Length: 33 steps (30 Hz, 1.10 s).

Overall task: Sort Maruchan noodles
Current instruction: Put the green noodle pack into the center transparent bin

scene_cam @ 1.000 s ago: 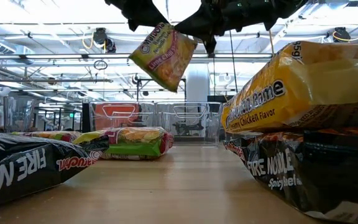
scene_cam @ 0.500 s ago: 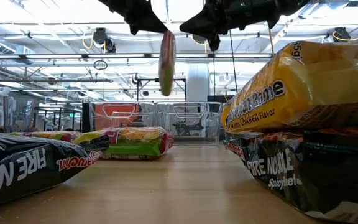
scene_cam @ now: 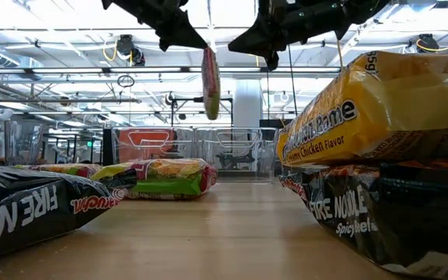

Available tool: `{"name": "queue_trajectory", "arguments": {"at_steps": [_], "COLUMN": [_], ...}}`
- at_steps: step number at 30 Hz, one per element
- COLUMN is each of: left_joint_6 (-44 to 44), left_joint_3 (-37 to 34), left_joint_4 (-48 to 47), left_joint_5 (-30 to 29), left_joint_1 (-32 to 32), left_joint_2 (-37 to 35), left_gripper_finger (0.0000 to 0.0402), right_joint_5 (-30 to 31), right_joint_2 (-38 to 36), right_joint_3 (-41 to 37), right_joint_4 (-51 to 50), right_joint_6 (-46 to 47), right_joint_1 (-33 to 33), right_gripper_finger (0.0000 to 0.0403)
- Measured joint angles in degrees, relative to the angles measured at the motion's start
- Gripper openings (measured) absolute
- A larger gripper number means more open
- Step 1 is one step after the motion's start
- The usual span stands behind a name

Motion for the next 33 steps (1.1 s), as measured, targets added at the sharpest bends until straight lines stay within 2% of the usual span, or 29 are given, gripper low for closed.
{"name": "queue_trajectory", "arguments": {"at_steps": [12, 16, 22, 28, 33], "left_joint_6": [-6.15, -10.16, -13.68, -15.55, -16.36], "left_joint_3": [-0.05, -0.11, -0.11, -0.11, -0.11], "left_joint_4": [5.22, 7.73, 8.17, 9.33, 9.48], "left_joint_5": [0.06, 0.03, -2.79, -3.34, -6.89], "left_joint_1": [0.06, 0.03, -0.07, -0.07, -0.07], "left_joint_2": [5.54, 6.85, 6.88, 6.88, 6.88], "left_gripper_finger": [0.0000, 0.0000, 0.0000, 0.0000, 0.0000], "right_joint_5": [2.81, 5.77, 11.12, 11.99, 15.39], "right_joint_2": [0.00, 0.00, -1.26, -3.91, -6.03], "right_joint_3": [0.00, 0.00, -0.02, -0.04, -0.04], "right_joint_4": [0.02, -0.02, -0.90, -2.24, -3.69], "right_joint_6": [0.86, 0.82, 0.39, -0.01, -0.59], "right_joint_1": [-1.16, -1.18, -1.27, -1.95, -1.95], "right_gripper_finger": [0.0000, 0.0000, 0.0000, 0.0000, 0.0000]}}
